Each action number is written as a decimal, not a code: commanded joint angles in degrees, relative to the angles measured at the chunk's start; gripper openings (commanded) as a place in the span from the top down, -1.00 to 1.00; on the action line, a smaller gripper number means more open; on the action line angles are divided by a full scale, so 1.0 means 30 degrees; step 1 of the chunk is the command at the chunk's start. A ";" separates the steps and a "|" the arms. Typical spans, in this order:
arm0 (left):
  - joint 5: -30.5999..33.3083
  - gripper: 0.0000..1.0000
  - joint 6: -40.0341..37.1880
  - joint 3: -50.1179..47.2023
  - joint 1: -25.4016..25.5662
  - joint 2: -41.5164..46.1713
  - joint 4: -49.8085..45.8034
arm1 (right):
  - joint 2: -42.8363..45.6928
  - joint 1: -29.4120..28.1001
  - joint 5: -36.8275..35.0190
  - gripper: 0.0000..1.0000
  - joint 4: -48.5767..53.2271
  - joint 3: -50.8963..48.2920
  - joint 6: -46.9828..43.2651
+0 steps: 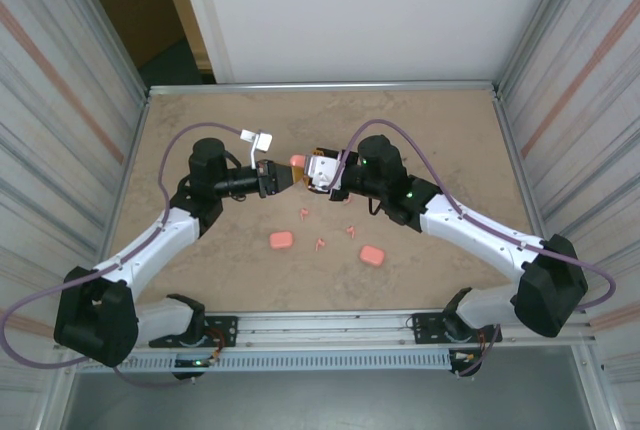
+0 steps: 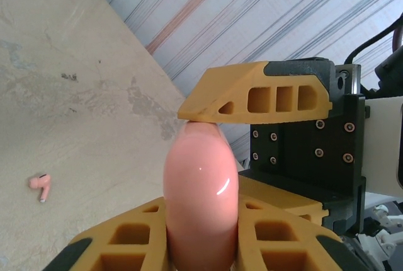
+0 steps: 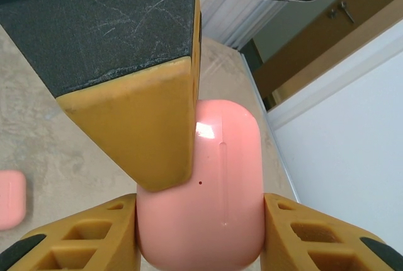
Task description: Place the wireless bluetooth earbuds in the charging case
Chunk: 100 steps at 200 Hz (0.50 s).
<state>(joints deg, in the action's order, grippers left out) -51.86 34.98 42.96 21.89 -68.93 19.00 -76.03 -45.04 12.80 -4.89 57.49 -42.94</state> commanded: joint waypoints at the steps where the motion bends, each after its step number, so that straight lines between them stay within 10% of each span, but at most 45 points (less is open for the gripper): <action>1: -0.0029 0.73 -0.0220 0.0525 0.0145 0.0020 0.0646 | 0.0081 0.0083 0.0149 0.08 0.0013 0.0003 0.0855; 86: 0.1664 1.00 -0.2500 -0.1981 0.0139 0.1157 0.4552 | 0.1979 0.2225 0.3917 -0.47 -0.3549 -0.3101 0.9768; 100: 0.1837 1.00 -0.2852 -0.2731 0.0145 0.1131 0.6366 | 0.2066 0.2403 0.4606 -0.85 -0.5674 -0.3973 1.2045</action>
<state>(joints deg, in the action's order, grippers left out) -48.12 30.30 38.09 22.00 -66.76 27.24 -72.07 -38.85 20.43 -10.02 48.58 -21.82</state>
